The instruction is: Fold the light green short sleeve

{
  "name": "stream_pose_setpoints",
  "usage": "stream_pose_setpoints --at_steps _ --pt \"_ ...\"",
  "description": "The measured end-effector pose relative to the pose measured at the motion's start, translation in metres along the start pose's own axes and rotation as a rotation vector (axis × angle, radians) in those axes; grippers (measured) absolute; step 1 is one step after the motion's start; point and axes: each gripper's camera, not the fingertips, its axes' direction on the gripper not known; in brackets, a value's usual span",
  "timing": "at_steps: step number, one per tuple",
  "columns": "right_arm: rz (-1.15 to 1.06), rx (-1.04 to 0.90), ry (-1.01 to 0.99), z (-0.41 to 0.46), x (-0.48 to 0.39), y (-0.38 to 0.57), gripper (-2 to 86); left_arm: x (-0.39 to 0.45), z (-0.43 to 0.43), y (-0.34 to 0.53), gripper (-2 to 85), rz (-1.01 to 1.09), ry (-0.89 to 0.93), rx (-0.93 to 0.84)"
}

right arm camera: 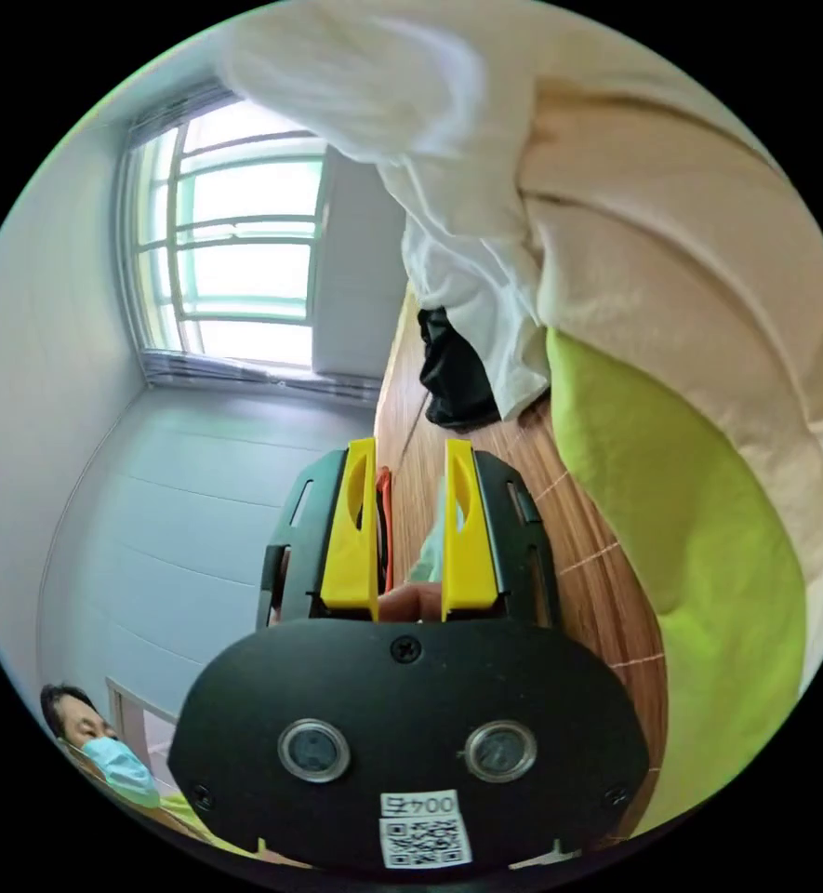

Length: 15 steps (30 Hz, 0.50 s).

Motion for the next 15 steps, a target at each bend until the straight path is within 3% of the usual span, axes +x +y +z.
stream_pose_setpoints --at_steps 3,10,15 --pt "-0.039 -0.091 0.08 -0.019 -0.016 -0.003 11.0 0.026 -0.023 0.009 6.7 0.135 -0.06 -0.054" --pt "-0.498 -0.431 0.404 -0.103 -0.095 0.111 12.9 0.081 -0.086 0.123 7.6 0.599 -0.36 -0.42" --pt "-0.446 -0.451 0.482 -0.169 -0.062 0.185 13.7 0.061 -0.116 0.22 8.6 0.734 -0.427 -0.522"
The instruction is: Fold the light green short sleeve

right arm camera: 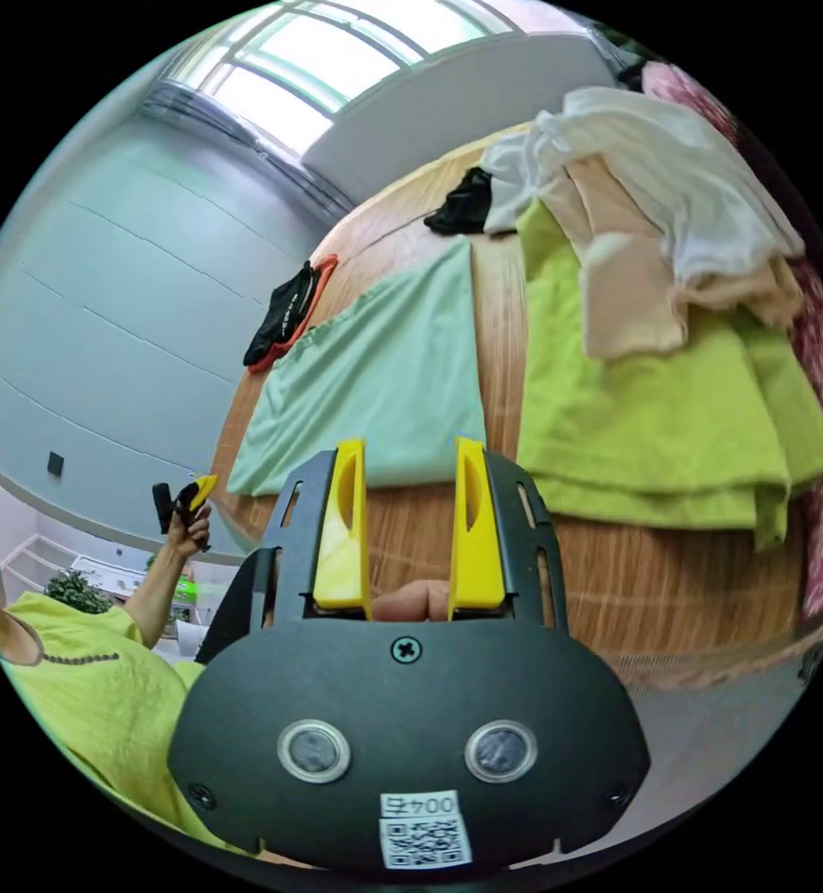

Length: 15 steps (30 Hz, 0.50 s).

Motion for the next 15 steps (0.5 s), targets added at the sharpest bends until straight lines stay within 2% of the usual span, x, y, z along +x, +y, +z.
stream_pose_setpoints --at_steps 5,9,15 --pt "0.006 0.047 0.068 -0.003 0.01 0.021 15.6 0.026 0.019 0.019 10.6 0.1 -0.17 0.031" --pt "0.016 0.075 0.035 -0.01 0.018 0.013 15.7 0.016 0.037 0.013 10.3 0.063 -0.114 -0.007" --pt "0.111 0.075 -0.091 -0.022 0.039 0.0 13.6 0.002 0.05 0.013 7.5 -0.035 -0.01 0.027"
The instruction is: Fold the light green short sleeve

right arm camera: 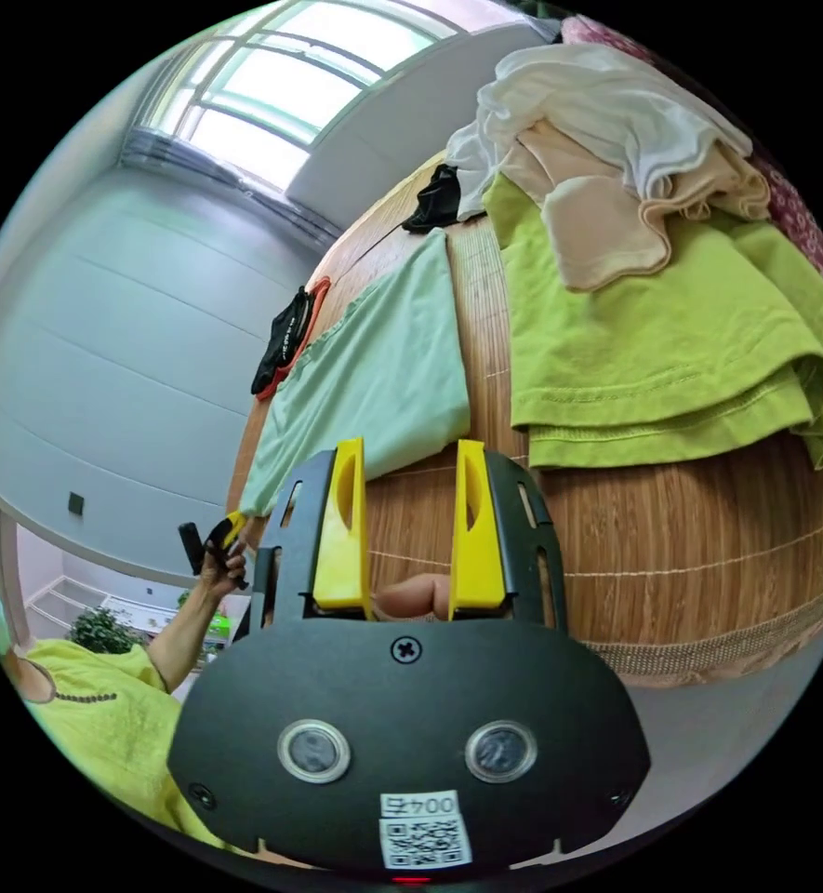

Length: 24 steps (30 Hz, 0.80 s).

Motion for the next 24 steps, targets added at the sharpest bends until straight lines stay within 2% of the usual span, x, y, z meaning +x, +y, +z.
stream_pose_setpoints --at_steps 3,7,10,15,20,24 --pt "0.1 0.031 -0.083 -0.008 0.017 -0.006 11.9 -0.01 0.001 0.0 5.3 -0.07 0.053 0.037" --pt "0.36 0.115 -0.26 -0.028 0.053 0.0 10.1 -0.016 -0.002 -0.003 3.2 -0.115 0.074 0.033" --pt "0.4 0.189 -0.235 -0.056 0.059 0.01 11.1 -0.017 -0.006 -0.005 2.5 -0.111 0.07 0.015" --pt "0.313 0.138 -0.242 -0.078 0.059 -0.003 11.8 -0.024 -0.011 -0.012 1.9 -0.114 0.084 -0.014" --pt "-0.05 -0.023 0.061 -0.087 0.003 -0.049 12.1 -0.025 -0.012 -0.02 1.7 -0.103 0.089 -0.039" --pt "-0.137 -0.089 0.121 -0.087 -0.017 -0.079 9.1 -0.026 -0.01 -0.021 1.5 -0.113 0.092 -0.047"
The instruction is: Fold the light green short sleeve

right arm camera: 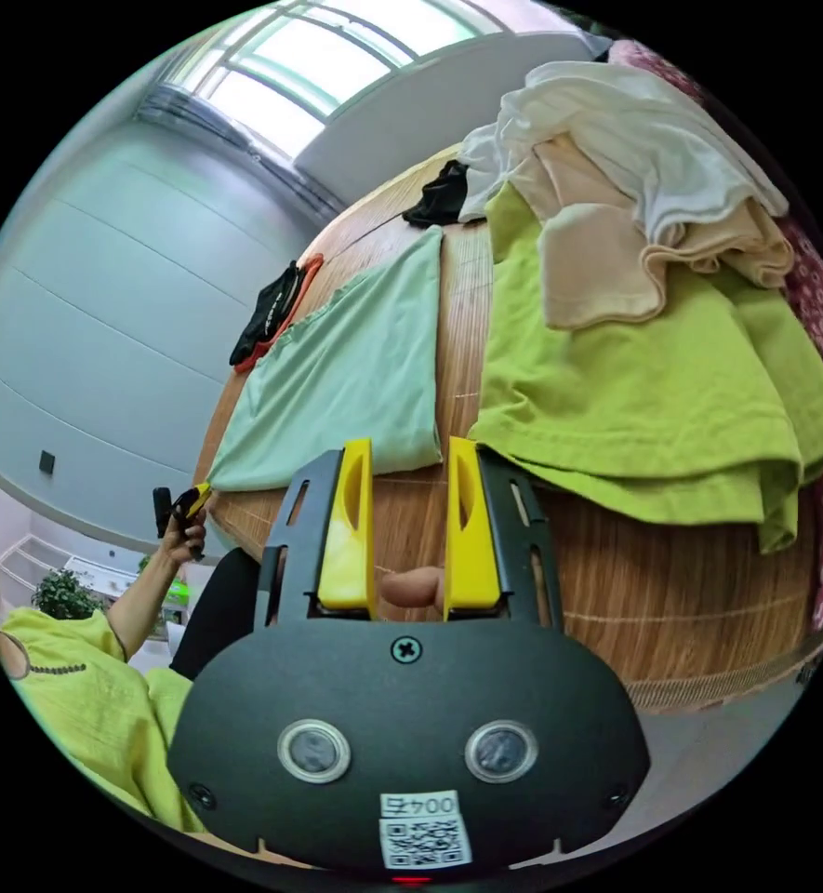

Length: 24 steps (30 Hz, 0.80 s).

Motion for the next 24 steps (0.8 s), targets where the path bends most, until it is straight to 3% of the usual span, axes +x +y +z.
stream_pose_setpoints --at_steps 4,10,12,15,20,24 --pt "-0.021 -0.081 -0.011 -0.012 -0.019 -0.015 2.7 0.0 -0.007 0.006 1.4 -0.033 0.0 0.026" --pt "-0.104 -0.191 0.007 -0.055 -0.054 0.036 2.9 -0.001 -0.026 0.033 1.4 -0.03 -0.034 -0.058" --pt "-0.1 -0.149 0.002 -0.069 -0.063 0.052 4.3 -0.002 -0.03 0.045 1.5 -0.044 0.013 -0.036" --pt "-0.115 -0.074 0.146 -0.108 -0.091 0.067 6.6 0.006 -0.056 0.059 1.5 -0.049 -0.011 0.026" --pt "-0.412 0.088 0.568 -0.137 -0.211 0.046 3.4 0.092 -0.07 0.038 0.9 0.231 -0.239 0.123" --pt "-0.594 0.044 0.716 -0.09 -0.279 0.014 -0.1 0.174 0.015 -0.005 0.7 0.537 -0.486 -0.001"
